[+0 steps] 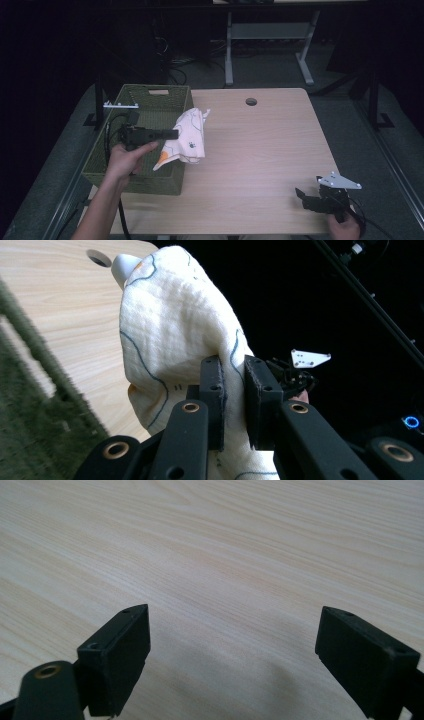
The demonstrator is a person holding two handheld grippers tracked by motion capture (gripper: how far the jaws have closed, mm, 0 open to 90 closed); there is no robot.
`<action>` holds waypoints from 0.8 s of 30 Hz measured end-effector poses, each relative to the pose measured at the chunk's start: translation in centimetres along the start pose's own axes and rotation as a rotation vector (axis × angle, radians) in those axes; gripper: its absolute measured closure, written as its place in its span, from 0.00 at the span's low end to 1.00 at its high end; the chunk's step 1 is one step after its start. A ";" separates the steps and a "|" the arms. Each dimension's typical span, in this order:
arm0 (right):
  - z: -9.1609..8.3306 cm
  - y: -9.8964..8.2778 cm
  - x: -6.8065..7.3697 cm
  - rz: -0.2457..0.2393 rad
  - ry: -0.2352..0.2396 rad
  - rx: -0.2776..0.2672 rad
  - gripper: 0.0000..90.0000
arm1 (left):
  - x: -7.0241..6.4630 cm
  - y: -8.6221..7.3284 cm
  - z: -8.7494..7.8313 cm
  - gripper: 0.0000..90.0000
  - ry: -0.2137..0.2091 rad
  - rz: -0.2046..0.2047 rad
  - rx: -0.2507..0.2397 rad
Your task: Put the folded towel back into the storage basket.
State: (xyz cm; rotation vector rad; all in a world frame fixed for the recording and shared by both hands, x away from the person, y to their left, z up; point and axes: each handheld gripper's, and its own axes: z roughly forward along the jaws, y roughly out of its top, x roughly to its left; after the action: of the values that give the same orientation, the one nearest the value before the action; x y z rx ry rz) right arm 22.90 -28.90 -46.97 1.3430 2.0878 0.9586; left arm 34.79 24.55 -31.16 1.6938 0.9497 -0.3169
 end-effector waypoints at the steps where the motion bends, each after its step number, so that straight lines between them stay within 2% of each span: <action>1: 0.0 0.0 0.0 0.000 0.000 0.000 0.15 | 0.1 0.0 -0.3 0.89 0.002 -0.003 -0.005; 18: 0.0 0.0 0.1 -0.004 -0.005 0.006 0.15 | 2.5 -0.7 -4.6 0.89 0.072 -0.053 -0.055; 24: 0.1 0.0 0.0 -0.002 -0.008 0.007 0.15 | 3.0 -0.9 -5.5 0.89 0.088 -0.062 -0.062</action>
State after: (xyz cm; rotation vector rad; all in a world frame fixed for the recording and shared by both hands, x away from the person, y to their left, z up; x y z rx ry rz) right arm 22.92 -28.86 -47.01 1.3457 2.0881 0.9452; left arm 34.70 30.83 -31.82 1.6349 1.0683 -0.2531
